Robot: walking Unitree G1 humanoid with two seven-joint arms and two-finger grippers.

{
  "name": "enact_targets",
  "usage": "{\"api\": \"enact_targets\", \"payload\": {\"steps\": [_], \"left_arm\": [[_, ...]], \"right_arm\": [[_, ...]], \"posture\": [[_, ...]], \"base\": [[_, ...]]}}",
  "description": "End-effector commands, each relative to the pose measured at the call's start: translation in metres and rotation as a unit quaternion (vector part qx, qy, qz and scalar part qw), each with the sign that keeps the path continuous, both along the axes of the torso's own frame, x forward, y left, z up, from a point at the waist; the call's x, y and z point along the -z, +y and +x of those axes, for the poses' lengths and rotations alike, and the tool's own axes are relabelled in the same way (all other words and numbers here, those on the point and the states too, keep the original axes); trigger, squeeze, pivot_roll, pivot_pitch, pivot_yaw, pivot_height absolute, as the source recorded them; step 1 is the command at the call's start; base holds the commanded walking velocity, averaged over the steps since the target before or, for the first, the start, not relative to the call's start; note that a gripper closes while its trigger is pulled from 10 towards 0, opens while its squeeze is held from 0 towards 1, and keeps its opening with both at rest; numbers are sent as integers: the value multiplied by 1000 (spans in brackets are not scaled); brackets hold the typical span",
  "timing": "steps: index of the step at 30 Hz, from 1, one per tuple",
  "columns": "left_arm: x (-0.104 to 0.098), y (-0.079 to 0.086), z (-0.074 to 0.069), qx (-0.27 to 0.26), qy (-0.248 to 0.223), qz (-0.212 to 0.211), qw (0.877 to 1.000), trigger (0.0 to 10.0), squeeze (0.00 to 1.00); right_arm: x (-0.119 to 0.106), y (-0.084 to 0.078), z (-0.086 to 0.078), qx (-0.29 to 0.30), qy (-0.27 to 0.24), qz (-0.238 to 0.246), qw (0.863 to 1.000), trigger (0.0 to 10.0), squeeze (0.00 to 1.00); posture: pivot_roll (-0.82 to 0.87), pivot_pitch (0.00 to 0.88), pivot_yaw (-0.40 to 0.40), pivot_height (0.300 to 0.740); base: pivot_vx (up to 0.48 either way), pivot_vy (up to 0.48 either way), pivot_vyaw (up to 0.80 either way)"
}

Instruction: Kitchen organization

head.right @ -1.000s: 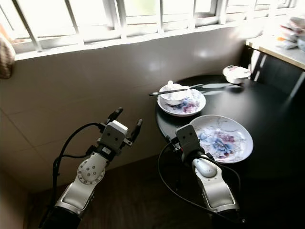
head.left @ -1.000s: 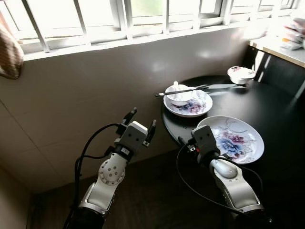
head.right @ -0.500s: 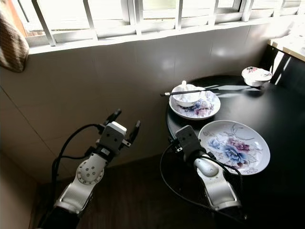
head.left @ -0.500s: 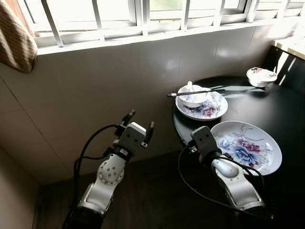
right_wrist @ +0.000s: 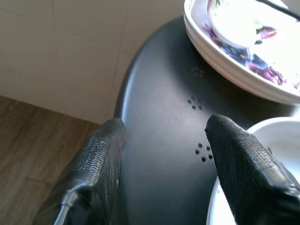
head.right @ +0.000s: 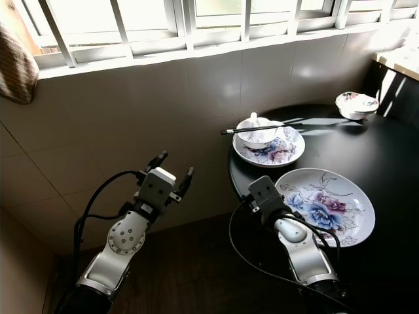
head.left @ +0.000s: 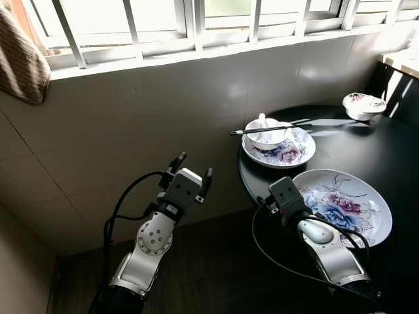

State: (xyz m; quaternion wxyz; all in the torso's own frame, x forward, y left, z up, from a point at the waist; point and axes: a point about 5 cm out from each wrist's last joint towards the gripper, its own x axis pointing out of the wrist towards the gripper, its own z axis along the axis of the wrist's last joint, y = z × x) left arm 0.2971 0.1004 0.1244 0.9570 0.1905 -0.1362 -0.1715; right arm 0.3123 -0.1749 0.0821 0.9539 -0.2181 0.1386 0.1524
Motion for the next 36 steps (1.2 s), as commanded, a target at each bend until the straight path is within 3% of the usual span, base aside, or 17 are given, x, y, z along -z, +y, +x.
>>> {"api": "enact_targets", "payload": {"steps": [1,6,12,15,19,24,26,27,28,29,36], "left_arm": [[2,3,1,-5,7,5,1000,10000,0],[3,2,1,-5,9,7,1000,10000,0],[4,1,1,-3,11,9,1000,10000,0],[5,2,2,-5,12,11,1000,10000,0],[5,3,1,-4,12,12,1000,10000,0],[6,2,1,-3,13,14,1000,10000,0],[6,2,1,-3,13,14,1000,10000,0],[6,2,1,-2,13,14,1000,10000,0],[6,2,1,-2,13,14,1000,10000,0],[7,2,2,-3,13,14,1000,10000,0],[8,2,2,-5,15,16,1000,10000,0]], "right_arm": [[-1,-5,3,16,2,-12,1000,10000,0],[-2,-14,6,50,1,-21,999,10000,0],[4,-12,3,62,16,-21,998,10000,0],[14,-11,0,77,51,10,996,10000,0],[15,-11,0,81,54,8,995,10000,0],[15,-23,2,126,60,5,990,10000,0],[14,-25,2,138,62,14,988,9412,0],[14,-25,2,143,66,23,987,4902,0],[14,-25,2,144,68,27,987,4902,0],[13,-25,2,144,69,33,987,0,0],[10,-23,1,138,63,17,988,0,0]], "posture": [[33,0,24,740],[31,0,25,740],[31,0,27,740],[31,0,27,740],[34,0,29,740],[32,0,30,740],[31,0,30,740],[30,0,32,740],[30,0,32,740],[30,0,32,740],[30,0,33,740]], "base": [[0,0,0],[0,0,0],[0,0,0],[0,0,0],[0,0,0],[0,0,0],[0,0,0],[0,0,0],[0,0,0],[0,0,0],[0,0,0]]}}
